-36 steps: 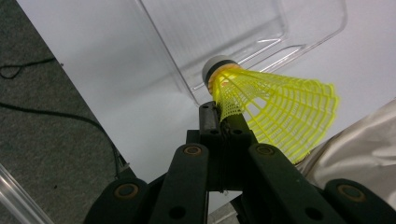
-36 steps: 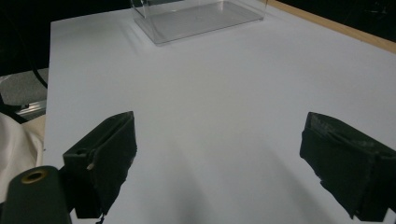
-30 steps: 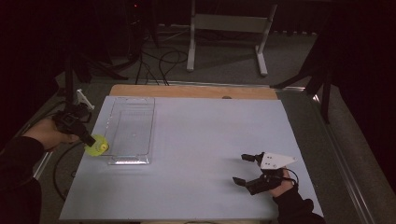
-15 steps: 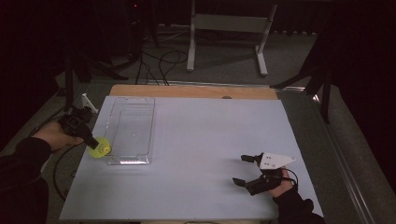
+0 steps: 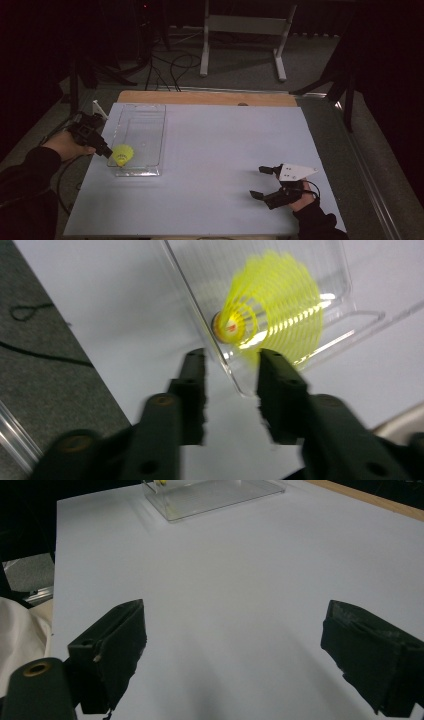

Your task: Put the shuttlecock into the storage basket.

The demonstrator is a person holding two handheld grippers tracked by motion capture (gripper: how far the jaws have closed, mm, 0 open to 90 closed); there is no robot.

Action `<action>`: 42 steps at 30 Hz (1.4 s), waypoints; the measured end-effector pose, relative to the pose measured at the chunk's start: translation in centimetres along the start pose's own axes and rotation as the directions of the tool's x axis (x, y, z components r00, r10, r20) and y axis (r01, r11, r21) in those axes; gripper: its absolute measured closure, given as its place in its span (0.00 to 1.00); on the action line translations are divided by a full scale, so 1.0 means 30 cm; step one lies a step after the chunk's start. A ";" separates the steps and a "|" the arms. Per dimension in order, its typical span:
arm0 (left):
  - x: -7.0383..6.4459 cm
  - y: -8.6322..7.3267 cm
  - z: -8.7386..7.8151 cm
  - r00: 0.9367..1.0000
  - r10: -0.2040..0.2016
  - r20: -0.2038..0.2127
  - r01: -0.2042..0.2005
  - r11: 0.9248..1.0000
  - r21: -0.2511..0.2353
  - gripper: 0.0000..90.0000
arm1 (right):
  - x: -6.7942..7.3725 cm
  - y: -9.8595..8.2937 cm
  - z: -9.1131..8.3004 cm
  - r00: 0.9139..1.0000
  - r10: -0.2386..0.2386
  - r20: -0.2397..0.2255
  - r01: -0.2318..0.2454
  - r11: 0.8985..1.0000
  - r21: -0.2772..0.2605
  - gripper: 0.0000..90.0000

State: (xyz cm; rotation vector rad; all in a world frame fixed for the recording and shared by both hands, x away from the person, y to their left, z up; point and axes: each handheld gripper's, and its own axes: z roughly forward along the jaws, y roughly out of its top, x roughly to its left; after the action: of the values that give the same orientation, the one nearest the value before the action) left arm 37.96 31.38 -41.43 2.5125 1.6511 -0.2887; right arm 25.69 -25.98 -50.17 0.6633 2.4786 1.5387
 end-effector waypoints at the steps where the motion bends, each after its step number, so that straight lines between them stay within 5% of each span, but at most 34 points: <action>1: -0.003 0.001 -0.003 1.000 -0.001 -0.005 0.001 1.000 -0.004 0.64 | 0.000 0.000 0.000 1.000 -0.001 0.000 0.001 1.000 0.001 0.12; 2: -0.006 0.001 -0.004 1.000 -0.001 -0.008 0.001 1.000 -0.006 0.55 | 0.000 0.000 0.000 1.000 0.000 -0.002 0.000 1.000 -0.001 0.12; 11: -0.049 0.013 -0.020 0.999 0.025 -0.039 -0.027 0.999 -0.037 0.23 | 0.001 -0.001 -0.003 1.000 0.004 -0.003 -0.004 1.000 0.001 0.12; 16: -0.067 0.013 -0.022 0.995 0.100 0.016 -0.099 0.994 -0.050 0.03 | 0.001 -0.002 -0.004 1.000 0.006 -0.004 -0.006 1.000 -0.001 0.12; 25: -0.129 0.010 0.000 0.978 0.208 -0.005 -0.206 0.966 -0.156 0.00 | 0.002 -0.005 -0.002 1.000 0.003 -0.007 -0.003 1.000 0.002 0.12; 30: -0.162 0.007 0.000 0.966 0.258 -0.011 -0.252 0.936 -0.247 0.00 | 0.003 -0.006 -0.003 1.000 0.009 -0.005 -0.009 1.000 0.005 0.12; 32: -0.179 0.005 -0.004 0.960 0.280 -0.017 -0.272 0.914 -0.299 0.00 | 0.003 -0.007 -0.003 1.000 0.012 -0.006 -0.012 1.000 0.003 0.12; 33: -0.187 0.006 -0.006 0.958 0.285 -0.019 -0.277 0.910 -0.308 0.00 | 0.004 -0.008 -0.003 1.000 0.011 -0.005 -0.011 1.000 0.004 0.12; 37: -0.227 0.008 -0.008 0.948 0.315 -0.044 -0.306 0.865 -0.397 0.00 | 0.004 -0.008 -0.001 1.000 0.008 -0.006 -0.008 1.000 0.002 0.12; 39: -0.245 0.011 -0.003 0.943 0.329 -0.043 -0.317 0.855 -0.411 0.00 | 0.005 -0.008 -0.001 1.000 0.009 -0.006 -0.009 1.000 0.003 0.12; 42: -0.272 0.015 0.004 0.932 0.359 -0.047 -0.341 0.828 -0.445 0.00 | 0.005 -0.008 0.000 1.000 0.007 -0.006 -0.007 1.000 0.004 0.12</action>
State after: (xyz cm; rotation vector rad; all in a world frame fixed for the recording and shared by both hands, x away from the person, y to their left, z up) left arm 35.22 23.88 -39.73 2.3582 1.0481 0.0775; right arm 25.49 -26.01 -50.35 0.6700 2.4866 1.5416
